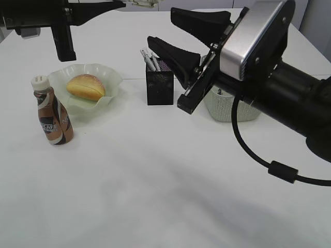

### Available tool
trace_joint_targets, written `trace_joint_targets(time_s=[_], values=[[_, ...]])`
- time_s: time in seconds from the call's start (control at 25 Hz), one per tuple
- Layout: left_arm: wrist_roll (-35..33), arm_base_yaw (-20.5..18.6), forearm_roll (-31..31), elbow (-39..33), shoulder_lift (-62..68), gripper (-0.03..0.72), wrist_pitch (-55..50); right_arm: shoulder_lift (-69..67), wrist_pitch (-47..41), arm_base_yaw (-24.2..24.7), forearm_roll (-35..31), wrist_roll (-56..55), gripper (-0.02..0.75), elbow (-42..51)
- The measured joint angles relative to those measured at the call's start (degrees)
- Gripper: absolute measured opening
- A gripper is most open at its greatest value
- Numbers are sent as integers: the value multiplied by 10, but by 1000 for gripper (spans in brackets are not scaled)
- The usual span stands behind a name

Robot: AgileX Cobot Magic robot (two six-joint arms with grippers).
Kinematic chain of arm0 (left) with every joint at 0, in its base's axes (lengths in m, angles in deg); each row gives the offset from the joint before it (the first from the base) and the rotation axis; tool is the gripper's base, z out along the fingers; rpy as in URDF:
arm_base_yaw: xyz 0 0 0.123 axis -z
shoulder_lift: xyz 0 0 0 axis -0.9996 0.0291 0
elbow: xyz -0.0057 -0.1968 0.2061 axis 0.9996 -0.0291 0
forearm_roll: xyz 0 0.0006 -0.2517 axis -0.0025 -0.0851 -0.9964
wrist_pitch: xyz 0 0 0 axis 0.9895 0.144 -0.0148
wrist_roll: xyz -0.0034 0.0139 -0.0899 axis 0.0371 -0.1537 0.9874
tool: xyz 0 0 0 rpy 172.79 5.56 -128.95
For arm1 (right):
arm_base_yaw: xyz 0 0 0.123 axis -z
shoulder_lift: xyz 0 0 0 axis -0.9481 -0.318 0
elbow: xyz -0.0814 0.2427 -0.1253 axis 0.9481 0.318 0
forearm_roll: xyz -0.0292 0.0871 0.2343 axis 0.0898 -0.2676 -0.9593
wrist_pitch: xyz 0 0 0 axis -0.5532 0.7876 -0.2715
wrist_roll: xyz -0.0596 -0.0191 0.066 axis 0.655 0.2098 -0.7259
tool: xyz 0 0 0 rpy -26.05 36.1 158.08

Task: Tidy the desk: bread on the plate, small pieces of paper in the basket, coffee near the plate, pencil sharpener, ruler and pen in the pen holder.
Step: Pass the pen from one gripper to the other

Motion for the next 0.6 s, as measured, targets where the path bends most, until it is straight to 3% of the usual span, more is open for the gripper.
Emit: trace_joint_targets(time_s=[0.6], values=[[-11,19,0,0,0,87,2,-18,1,-3,17,7,425,-46]])
